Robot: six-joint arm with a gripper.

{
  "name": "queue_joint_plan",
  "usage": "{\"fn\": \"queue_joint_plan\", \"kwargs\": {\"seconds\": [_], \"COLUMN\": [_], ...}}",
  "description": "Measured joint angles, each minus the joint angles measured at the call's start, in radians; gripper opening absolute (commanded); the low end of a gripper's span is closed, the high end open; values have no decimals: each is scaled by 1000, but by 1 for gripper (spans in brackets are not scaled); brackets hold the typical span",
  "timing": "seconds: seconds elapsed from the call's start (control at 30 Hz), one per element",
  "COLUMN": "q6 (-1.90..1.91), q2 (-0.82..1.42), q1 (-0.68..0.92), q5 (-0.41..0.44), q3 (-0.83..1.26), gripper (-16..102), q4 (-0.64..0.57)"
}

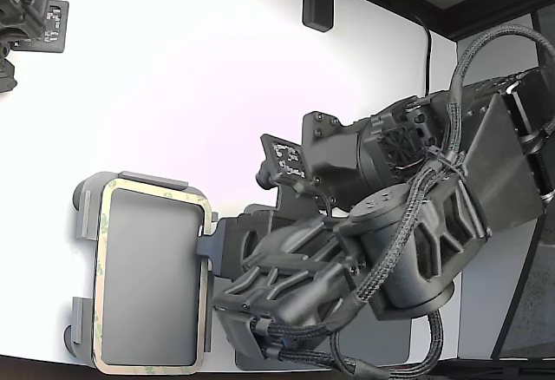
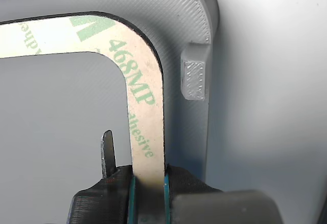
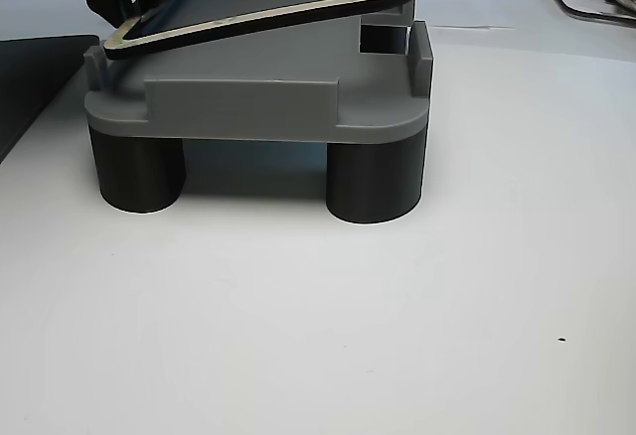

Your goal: Move top rectangular frame to the holder.

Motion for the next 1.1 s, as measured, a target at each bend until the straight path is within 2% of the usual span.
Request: {"fn": "queue_joint_plan", "kwargs": {"seconds": [0.73, 0.87, 1.1], "q6": [-9, -9, -11], "q2": [25, 25, 32], "q1": [-15, -17, -18], "q5": [-11, -14, -14], "q3": [69, 69, 72], "gripper": [-11, -3, 27], "q4": [-55, -57, -55]}}
